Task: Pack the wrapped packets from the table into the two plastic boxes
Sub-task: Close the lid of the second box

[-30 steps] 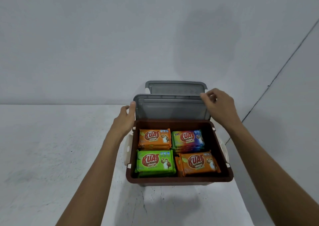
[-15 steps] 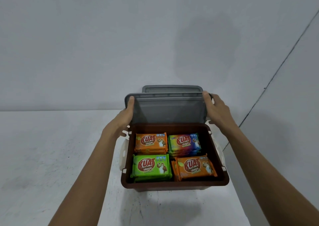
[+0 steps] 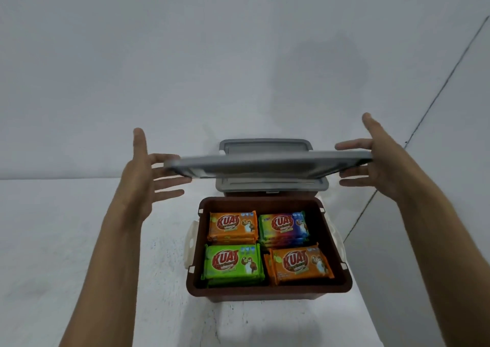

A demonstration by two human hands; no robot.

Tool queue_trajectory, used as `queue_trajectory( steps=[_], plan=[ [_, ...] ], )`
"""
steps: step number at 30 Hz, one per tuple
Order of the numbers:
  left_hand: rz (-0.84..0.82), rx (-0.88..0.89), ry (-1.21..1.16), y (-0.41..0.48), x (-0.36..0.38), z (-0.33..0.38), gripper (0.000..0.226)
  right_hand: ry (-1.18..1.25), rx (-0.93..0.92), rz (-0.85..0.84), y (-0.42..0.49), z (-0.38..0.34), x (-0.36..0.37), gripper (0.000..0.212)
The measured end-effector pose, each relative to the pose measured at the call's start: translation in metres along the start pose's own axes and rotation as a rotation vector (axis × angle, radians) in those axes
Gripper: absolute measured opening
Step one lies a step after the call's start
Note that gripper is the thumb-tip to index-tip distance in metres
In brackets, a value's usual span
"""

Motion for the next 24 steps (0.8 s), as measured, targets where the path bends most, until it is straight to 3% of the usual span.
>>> queue_trajectory(
  steps=[5,8,10,15,24],
  plan=[
    [0.013,0.027,0.065,-0.006,0.012,-0.008,0.068,-0.171,0.045,-0.006,0.003,0.018,0.007,0.064],
    [0.054,0.111,0.082,-0.005,0.023,-0.024,0.046,-0.287,-0.071,0.016,0.001,0.03,0.021,0.048],
    [0.078,0.152,0.176,-0.001,0.026,-0.04,0.047,-0.421,-0.149,0.058,0.0,0.039,0.027,0.043],
    [0.089,0.192,0.493,-0.001,0.029,-0.069,0.043,-0.739,-0.135,0.122,-0.003,0.071,0.034,0.047],
    [0.185,0.314,0.832,-0.012,0.041,-0.111,0.032,-1.159,-0.077,0.337,-0.02,0.138,0.043,0.061]
  ],
)
Point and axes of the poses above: each hand's wrist, its own y-axis towards the middle knuckle, its own x-axis out of the palm, z = x × y, the point moved 4 cm from there along y, towards the middle knuckle, and after that the axes turned 8 degrees about -z, right-handed, at the moved point
